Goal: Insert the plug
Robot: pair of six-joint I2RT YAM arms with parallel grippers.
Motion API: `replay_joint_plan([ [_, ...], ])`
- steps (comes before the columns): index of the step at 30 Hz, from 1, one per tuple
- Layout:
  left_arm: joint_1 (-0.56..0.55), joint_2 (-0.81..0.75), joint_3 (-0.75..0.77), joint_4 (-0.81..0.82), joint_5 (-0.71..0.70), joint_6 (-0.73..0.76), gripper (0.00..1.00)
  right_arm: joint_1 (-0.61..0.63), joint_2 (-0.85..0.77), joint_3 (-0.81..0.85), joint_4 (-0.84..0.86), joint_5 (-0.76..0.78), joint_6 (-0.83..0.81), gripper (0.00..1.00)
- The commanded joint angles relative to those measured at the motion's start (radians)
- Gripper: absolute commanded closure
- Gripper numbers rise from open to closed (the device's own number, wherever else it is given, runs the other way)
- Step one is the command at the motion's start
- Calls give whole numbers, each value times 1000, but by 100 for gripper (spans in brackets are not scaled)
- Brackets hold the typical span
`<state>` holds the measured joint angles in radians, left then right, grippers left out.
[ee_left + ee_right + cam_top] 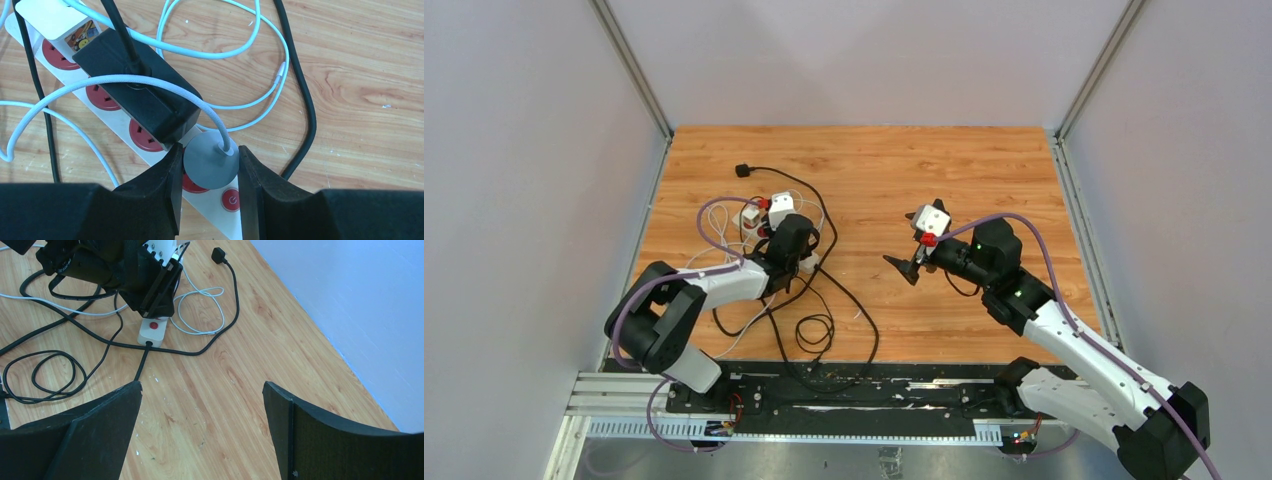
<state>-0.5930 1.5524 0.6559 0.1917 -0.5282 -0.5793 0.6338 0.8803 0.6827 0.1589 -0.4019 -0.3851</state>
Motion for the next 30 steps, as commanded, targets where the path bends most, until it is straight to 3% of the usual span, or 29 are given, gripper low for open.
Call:
replay_joint_plan([
  [1, -59, 165, -161, -278, 298, -147, 100, 8, -9, -11, 32, -36, 21, 3],
  [7, -57, 40, -192, -276, 302, -126, 100, 7, -7, -11, 33, -34, 22, 4],
  [14, -58, 28, -140, -374, 251, -118, 100, 7, -17, -11, 32, -33, 24, 4],
  [19, -58, -18, -74, -454, 189, -118, 85, 8, -27, -12, 31, -39, 31, 4],
  [30, -58, -63, 79, -552, 57, -113, 70, 8, -46, -11, 37, -58, 40, 4],
])
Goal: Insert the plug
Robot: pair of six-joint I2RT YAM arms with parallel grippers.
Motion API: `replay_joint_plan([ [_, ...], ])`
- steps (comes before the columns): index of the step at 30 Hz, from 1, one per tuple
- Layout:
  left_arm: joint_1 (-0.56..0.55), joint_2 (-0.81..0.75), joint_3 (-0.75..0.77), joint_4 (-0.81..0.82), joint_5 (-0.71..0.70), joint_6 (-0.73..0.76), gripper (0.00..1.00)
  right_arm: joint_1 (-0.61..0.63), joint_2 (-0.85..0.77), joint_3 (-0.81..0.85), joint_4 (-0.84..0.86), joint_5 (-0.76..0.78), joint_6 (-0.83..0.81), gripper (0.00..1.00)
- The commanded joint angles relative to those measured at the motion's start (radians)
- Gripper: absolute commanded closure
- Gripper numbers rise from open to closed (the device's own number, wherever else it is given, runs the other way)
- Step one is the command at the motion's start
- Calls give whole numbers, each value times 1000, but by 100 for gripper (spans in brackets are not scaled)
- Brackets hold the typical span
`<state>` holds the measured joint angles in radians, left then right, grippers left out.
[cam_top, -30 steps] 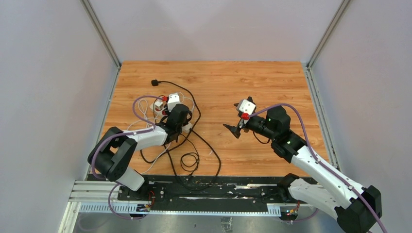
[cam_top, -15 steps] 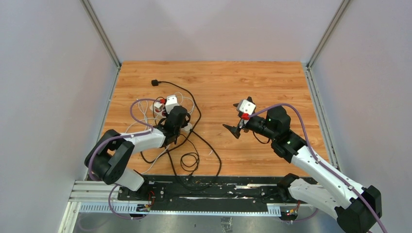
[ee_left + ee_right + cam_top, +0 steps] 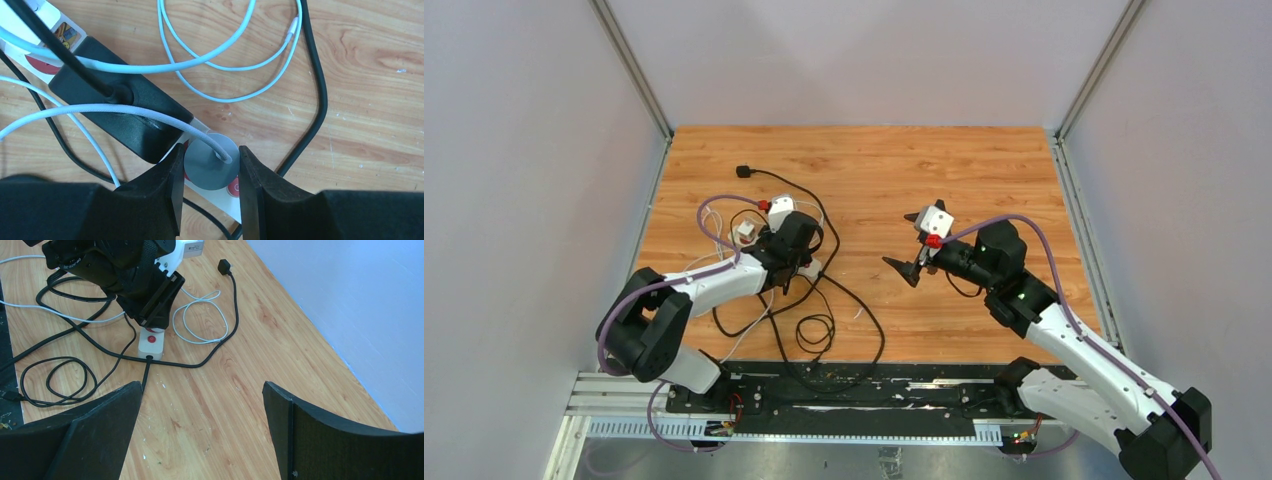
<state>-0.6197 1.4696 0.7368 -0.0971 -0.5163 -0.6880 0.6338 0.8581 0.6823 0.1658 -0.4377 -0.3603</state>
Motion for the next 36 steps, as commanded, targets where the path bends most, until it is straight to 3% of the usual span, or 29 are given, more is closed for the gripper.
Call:
replay_joint_plan([
  [1, -32, 22, 7, -270, 39, -3, 67, 7, -24, -9, 31, -23, 15, 4],
  [7, -31, 16, 47, -291, 0, 9, 45, 7, -20, -6, 32, -29, 14, 4],
  [17, -32, -63, 74, -312, 33, 47, 31, 8, -1, 2, 34, -38, 14, 4],
  [20, -31, -130, 87, -337, 66, 63, 22, 8, -2, 5, 31, -34, 15, 3],
  [22, -31, -204, 107, -368, 105, 83, 8, 7, -5, 8, 32, -13, 24, 2],
  [24, -31, -283, 131, -401, 163, 105, 1, 7, -12, 14, 34, 38, 50, 0],
  [29, -31, -504, 234, -421, 312, 172, 0, 4, 8, 65, 6, 349, 159, 0],
  [32, -31, -563, 331, -449, 256, 212, 0, -37, 41, 118, -45, 563, 277, 0],
  [36, -31, -518, 494, -575, 63, 233, 0, -185, 75, 198, -206, 706, 493, 0],
])
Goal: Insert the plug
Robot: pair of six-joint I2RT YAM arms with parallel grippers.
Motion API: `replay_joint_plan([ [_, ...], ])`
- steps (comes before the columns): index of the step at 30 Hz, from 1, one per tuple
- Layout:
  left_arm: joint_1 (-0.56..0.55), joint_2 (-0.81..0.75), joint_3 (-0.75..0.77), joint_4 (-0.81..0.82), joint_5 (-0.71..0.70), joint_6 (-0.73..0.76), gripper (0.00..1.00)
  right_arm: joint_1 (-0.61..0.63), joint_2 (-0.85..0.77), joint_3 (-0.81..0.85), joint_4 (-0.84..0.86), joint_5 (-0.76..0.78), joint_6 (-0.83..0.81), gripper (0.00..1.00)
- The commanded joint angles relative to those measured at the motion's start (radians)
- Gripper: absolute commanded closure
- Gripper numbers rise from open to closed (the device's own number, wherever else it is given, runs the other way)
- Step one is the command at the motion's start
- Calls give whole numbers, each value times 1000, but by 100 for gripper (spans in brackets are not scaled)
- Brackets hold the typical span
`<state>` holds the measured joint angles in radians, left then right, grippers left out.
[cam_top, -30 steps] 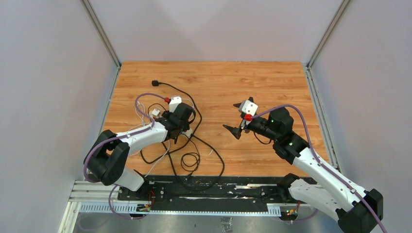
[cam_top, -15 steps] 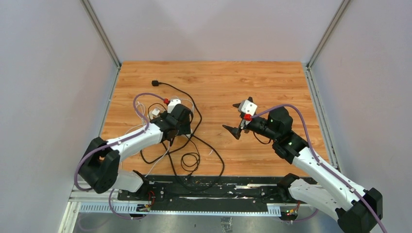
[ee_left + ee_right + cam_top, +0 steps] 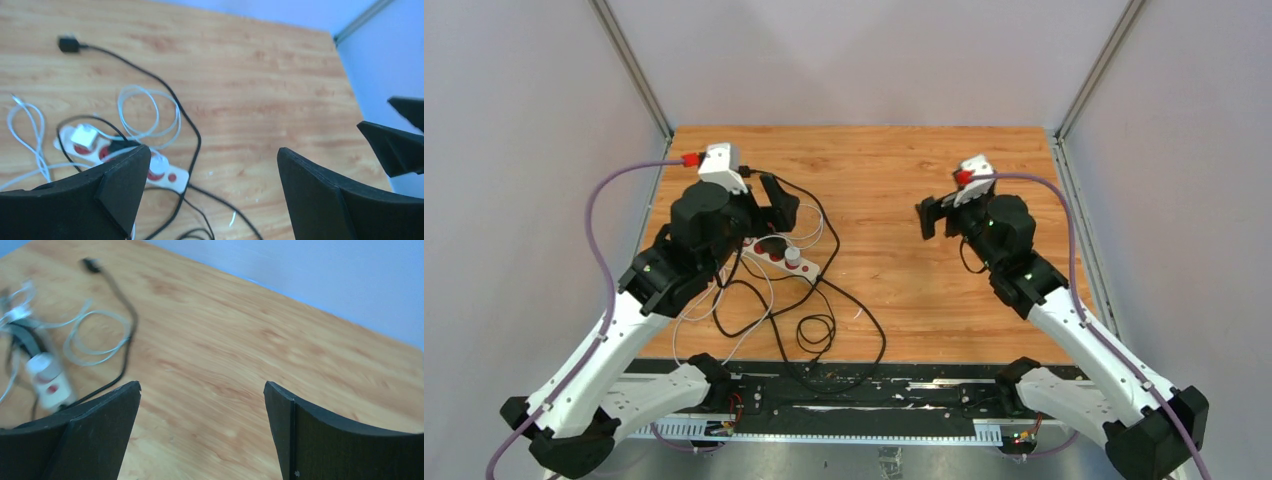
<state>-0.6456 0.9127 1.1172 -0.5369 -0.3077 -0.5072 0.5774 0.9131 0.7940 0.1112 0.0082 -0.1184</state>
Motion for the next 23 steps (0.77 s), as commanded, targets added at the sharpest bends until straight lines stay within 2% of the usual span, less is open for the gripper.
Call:
replay_joint_plan([
  [1, -6, 57, 139, -152, -171, 52, 0, -177, 26, 99, -198, 304, 318, 0],
  [4, -6, 89, 182, -175, -217, 54, 0, -277, 36, 132, -320, 394, 422, 0],
  [10, -5, 97, 200, -178, -262, 74, 0, -292, 36, 179, -433, 525, 411, 0],
  [23, -4, 83, 186, -198, -281, 80, 0, -292, -26, 152, -426, 490, 414, 0],
])
